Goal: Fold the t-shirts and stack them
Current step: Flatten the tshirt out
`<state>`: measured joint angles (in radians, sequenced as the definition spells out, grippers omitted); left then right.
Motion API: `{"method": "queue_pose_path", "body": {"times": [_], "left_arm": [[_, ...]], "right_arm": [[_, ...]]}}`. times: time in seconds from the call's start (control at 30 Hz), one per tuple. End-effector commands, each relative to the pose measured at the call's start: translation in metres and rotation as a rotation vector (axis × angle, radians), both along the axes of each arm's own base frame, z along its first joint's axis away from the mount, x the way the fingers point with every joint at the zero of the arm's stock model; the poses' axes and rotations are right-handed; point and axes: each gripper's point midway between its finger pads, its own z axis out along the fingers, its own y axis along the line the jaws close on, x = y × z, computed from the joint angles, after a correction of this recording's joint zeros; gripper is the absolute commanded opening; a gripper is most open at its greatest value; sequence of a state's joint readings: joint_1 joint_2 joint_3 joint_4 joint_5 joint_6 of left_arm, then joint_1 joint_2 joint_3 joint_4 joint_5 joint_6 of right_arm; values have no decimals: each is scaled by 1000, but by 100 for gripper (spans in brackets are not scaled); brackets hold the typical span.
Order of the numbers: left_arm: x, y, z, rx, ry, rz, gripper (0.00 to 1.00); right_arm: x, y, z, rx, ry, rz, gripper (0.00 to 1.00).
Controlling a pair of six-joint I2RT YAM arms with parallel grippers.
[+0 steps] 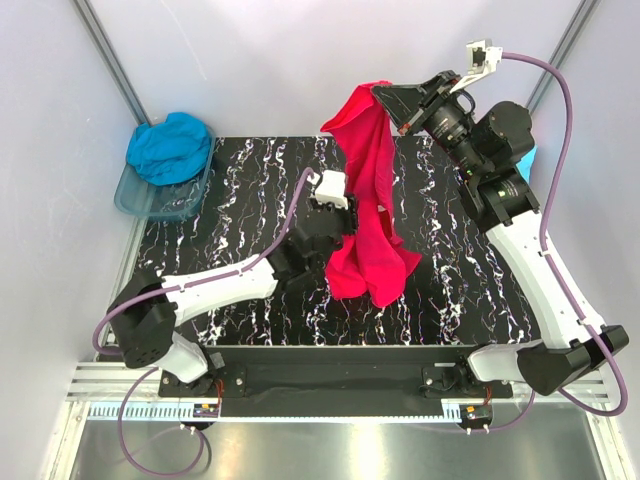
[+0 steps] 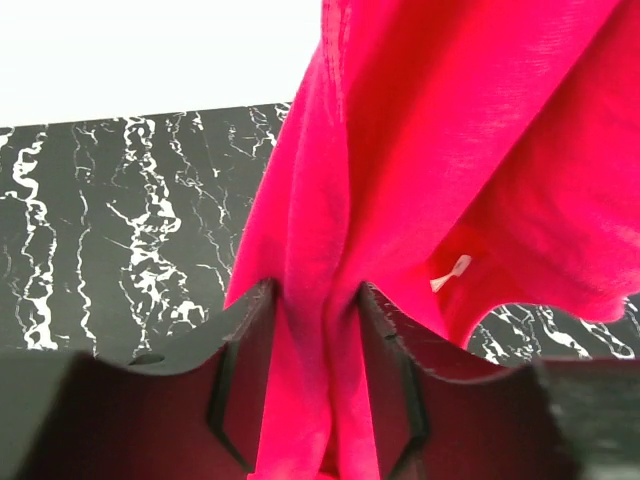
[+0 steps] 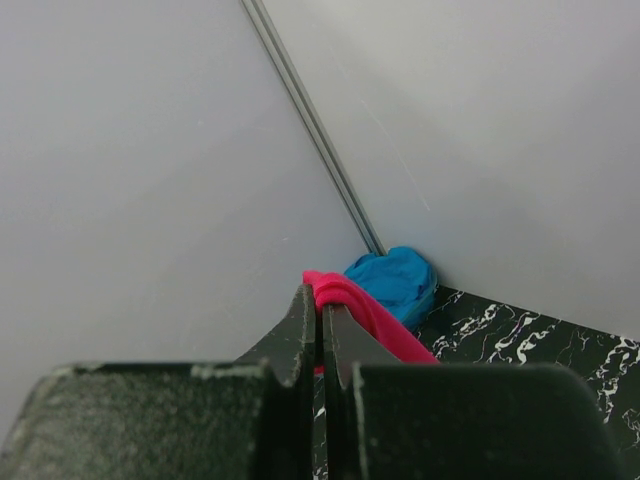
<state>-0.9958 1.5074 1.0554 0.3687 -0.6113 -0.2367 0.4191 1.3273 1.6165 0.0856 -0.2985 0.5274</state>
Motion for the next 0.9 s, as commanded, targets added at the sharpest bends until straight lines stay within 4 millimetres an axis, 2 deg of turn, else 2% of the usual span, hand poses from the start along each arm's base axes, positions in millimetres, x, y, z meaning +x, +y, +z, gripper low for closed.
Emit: {"method": "queue_pose_path", "body": {"times": [0.0,0.1,0.2,0.23,0.3,0.37,0.43,0.57,0.8,0.87], "left_arm": [[-3,3,31,-84,-57,-14,42],[-5,8,36,-83,-67,-12,46],[-12,15,57,-106,-95,-24,53],[-13,18,61,-108,-99,-24,61],[-19,25,75,-124,-116,-25,71],[-22,31,80,-125,-126,-24,80],[-24,39,92,-139,-146,-13,83],[-21,41,95,-122,-151,3,85],[2,29,75,-102,-115,9,85],[7,25,77,-104,-114,7,85]], "right_arm": [[-6,0,19,30,-77,1,0],[-5,2,18,32,-75,7,0],[-4,2,18,31,-73,10,0],[-3,2,18,29,-75,6,0],[-3,2,17,29,-72,5,0],[-3,2,17,30,-73,7,0],[-3,3,17,34,-70,12,0],[-2,5,14,40,-63,23,0],[-7,2,18,36,-77,16,0],[-8,2,19,33,-80,15,0]]}}
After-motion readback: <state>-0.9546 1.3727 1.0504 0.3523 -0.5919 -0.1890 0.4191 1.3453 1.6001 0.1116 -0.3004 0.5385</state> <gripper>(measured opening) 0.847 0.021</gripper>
